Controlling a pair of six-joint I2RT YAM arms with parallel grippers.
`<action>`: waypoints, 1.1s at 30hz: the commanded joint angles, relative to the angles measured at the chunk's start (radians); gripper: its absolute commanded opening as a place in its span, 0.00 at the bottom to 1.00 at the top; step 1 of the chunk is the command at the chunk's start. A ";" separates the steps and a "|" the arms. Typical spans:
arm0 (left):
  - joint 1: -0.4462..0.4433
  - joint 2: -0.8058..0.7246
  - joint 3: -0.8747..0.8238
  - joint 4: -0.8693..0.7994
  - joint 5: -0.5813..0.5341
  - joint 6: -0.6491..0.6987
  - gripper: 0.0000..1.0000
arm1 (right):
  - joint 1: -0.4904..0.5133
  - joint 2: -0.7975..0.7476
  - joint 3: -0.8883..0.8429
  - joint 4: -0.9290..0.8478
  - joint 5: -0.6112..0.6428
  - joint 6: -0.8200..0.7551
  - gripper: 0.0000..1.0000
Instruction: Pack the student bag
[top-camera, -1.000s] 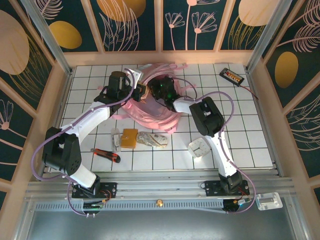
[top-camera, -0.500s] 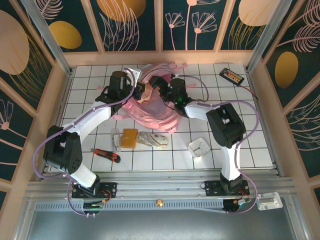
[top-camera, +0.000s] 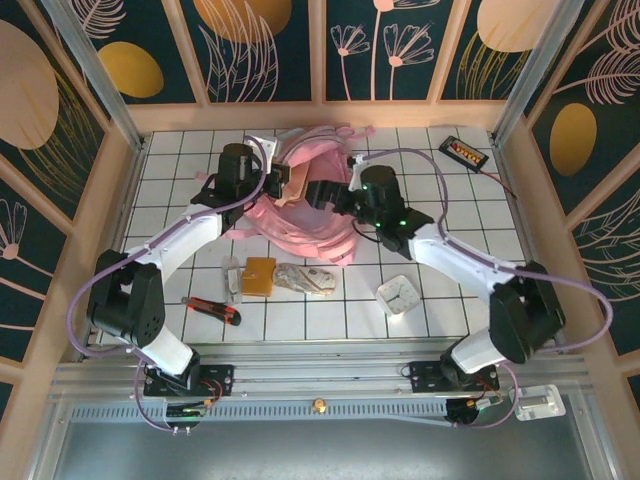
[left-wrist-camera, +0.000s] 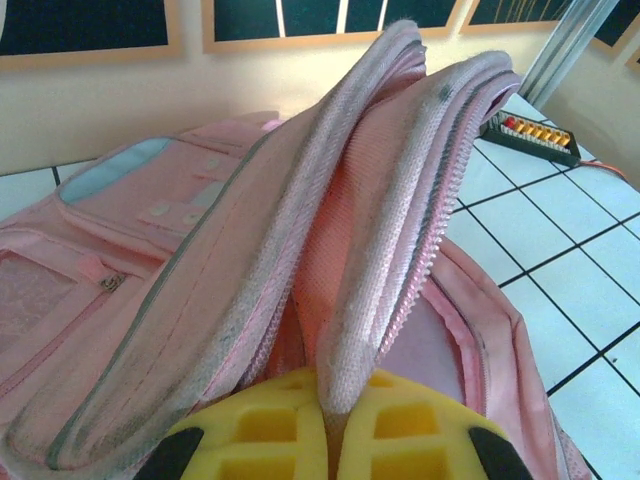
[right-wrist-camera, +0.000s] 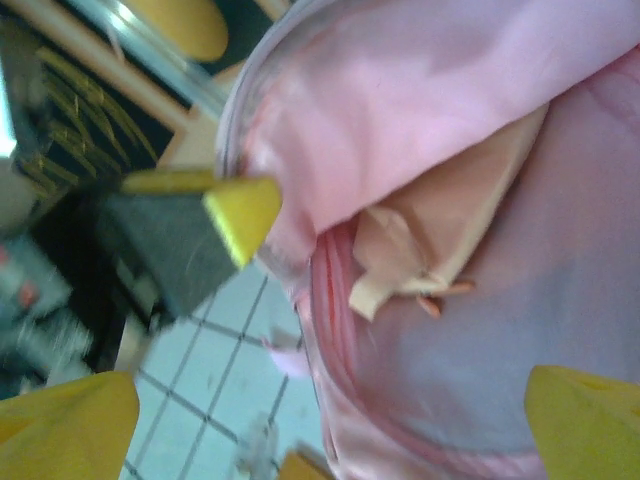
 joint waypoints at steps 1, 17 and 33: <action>0.008 -0.031 -0.015 0.074 0.010 0.018 0.03 | 0.018 -0.038 -0.027 -0.284 -0.129 -0.310 0.99; 0.008 -0.083 -0.103 0.093 0.011 0.079 0.05 | 0.194 0.103 -0.197 -0.259 -0.122 -1.155 0.97; 0.013 -0.106 -0.135 0.110 0.031 0.103 0.05 | 0.213 0.431 -0.007 -0.245 -0.079 -1.150 0.98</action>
